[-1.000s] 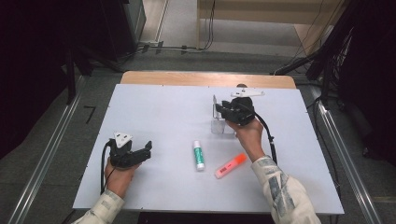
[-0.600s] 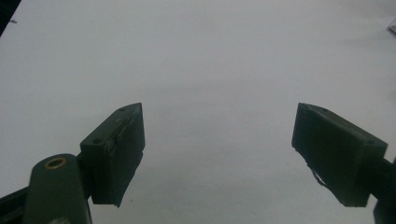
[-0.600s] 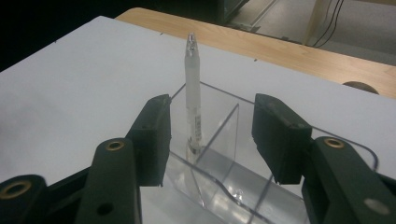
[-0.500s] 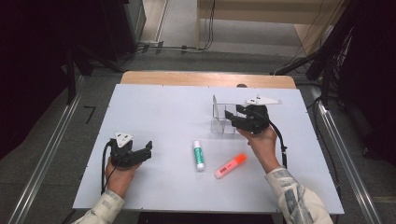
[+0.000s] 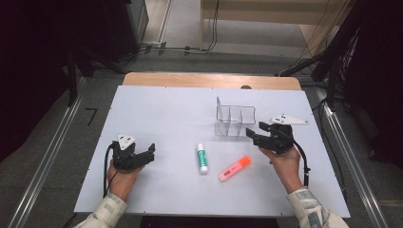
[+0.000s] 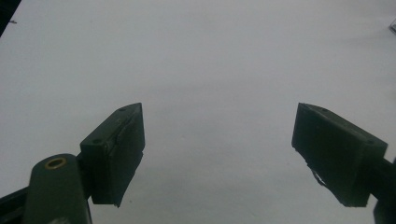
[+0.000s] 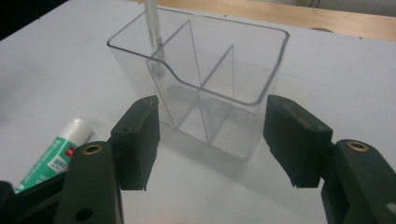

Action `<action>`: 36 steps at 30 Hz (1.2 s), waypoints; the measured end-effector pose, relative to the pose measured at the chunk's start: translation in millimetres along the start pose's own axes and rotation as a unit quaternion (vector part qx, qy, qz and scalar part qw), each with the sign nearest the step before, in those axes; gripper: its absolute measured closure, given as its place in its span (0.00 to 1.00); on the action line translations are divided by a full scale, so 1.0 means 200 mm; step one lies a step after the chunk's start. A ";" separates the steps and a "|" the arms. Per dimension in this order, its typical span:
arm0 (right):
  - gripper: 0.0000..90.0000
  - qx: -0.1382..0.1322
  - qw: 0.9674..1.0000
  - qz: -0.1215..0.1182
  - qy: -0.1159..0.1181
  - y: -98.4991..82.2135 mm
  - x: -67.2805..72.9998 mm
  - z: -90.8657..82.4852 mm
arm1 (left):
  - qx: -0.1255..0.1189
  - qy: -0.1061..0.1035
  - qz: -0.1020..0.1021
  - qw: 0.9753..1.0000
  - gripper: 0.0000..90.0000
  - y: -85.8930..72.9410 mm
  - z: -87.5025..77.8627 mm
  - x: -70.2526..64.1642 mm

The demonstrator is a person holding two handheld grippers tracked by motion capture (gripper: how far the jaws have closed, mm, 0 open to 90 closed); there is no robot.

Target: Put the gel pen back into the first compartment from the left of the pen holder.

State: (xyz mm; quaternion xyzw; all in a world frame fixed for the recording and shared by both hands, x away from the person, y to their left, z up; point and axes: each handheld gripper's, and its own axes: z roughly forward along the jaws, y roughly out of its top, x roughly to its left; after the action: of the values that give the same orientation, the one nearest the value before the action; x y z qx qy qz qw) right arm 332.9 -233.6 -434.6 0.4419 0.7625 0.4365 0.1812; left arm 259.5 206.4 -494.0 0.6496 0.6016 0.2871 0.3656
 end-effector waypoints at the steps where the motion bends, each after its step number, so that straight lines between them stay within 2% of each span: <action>1: 0.38 -0.002 1.000 -0.003 -0.007 -0.01 -0.01 -0.01 | 0.001 0.000 0.000 1.000 0.19 0.00 0.00 0.00; 12: 0.36 0.014 0.999 0.015 -0.046 -0.15 -0.14 -0.12 | -0.001 -0.002 0.002 1.000 0.19 0.00 -0.01 -0.01; 18: 0.34 0.017 0.997 0.025 -0.065 -0.20 -0.20 -0.16 | -0.004 -0.004 0.011 1.000 0.19 0.00 -0.02 -0.04; 24: 0.34 0.029 0.996 0.031 -0.074 -0.25 -0.24 -0.19 | -0.007 -0.007 0.018 1.000 0.19 0.00 -0.03 -0.06; 29: 0.34 0.027 0.996 0.040 -0.077 -0.26 -0.26 -0.21 | -0.009 -0.009 0.021 1.000 0.19 0.00 -0.03 -0.07; 36: 0.34 0.027 0.996 0.040 -0.074 -0.26 -0.26 -0.21 | -0.008 -0.011 0.023 1.000 0.19 0.00 -0.02 -0.08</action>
State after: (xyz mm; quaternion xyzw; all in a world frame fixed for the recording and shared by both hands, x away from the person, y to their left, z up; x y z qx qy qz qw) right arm 306.3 -311.0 -460.4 0.5078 0.7400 0.3890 0.2079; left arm 254.6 192.0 -489.7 0.6633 0.5801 0.2936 0.3705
